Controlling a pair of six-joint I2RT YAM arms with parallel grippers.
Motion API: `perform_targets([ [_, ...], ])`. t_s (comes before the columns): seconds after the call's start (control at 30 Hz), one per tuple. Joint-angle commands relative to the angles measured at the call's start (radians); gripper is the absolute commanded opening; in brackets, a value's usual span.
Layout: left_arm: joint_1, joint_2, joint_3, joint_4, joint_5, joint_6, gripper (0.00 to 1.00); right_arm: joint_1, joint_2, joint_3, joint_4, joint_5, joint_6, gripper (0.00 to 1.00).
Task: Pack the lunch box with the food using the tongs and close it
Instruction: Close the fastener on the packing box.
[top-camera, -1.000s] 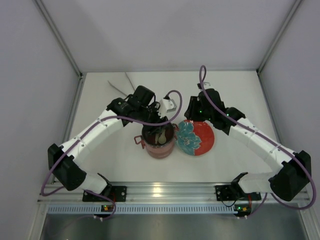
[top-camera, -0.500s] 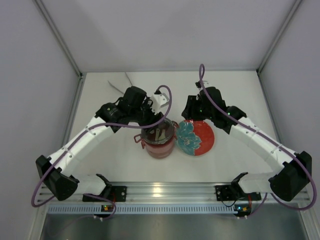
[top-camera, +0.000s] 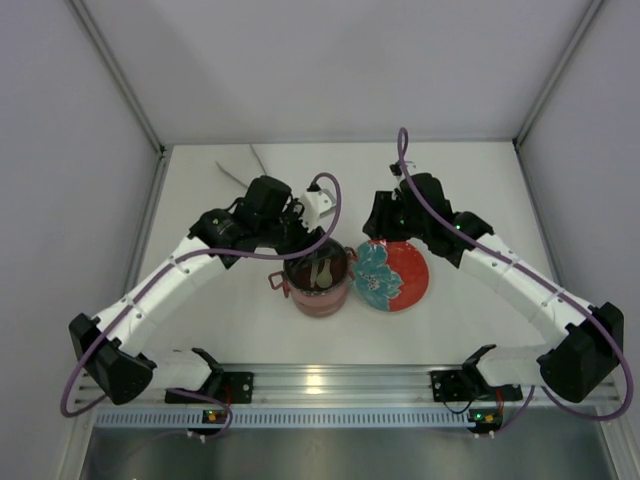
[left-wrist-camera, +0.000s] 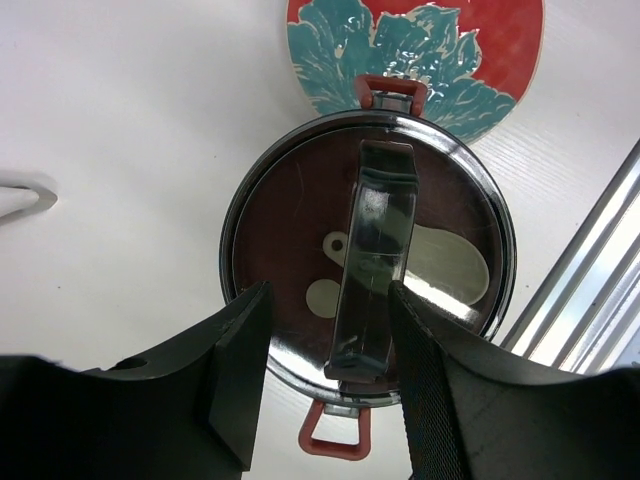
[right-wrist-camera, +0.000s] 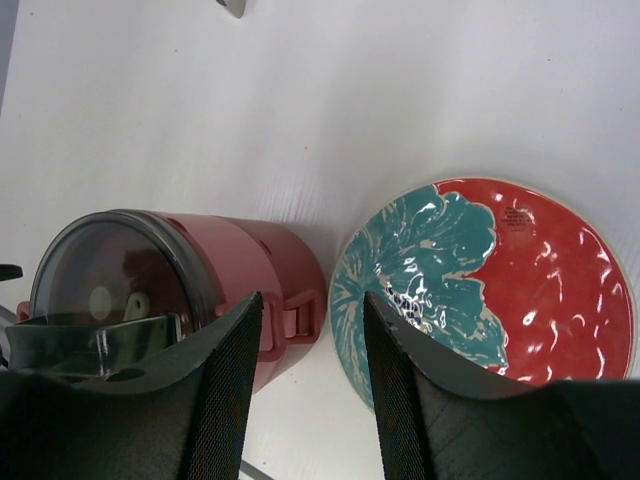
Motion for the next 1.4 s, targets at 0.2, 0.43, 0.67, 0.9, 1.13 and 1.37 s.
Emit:
perform_targets([
  [0.2, 0.003, -0.137, -0.044, 0.038, -0.063, -0.087, 0.55, -0.017, -0.001, 0.068, 0.043, -0.071, -0.031, 0.45],
  [0.43, -0.015, -0.161, -0.087, -0.01, -0.061, -0.137, 0.54, -0.017, 0.0, 0.089, 0.088, -0.151, -0.031, 0.45],
  [0.67, -0.061, -0.184, -0.139, -0.031, -0.1, -0.199, 0.51, -0.017, 0.045, 0.098, 0.157, -0.286, 0.017, 0.43],
  [0.9, -0.079, -0.221, -0.165, -0.033, -0.062, -0.223, 0.51, -0.015, 0.086, 0.098, 0.209, -0.359, 0.054, 0.43],
  [1.13, -0.101, -0.209, -0.191, -0.021, -0.031, -0.239, 0.5, 0.005, 0.138, 0.127, 0.241, -0.399, 0.077, 0.41],
  [1.37, -0.119, -0.204, -0.216, 0.024, -0.016, -0.274, 0.5, 0.023, 0.152, 0.143, 0.247, -0.402, 0.086, 0.4],
])
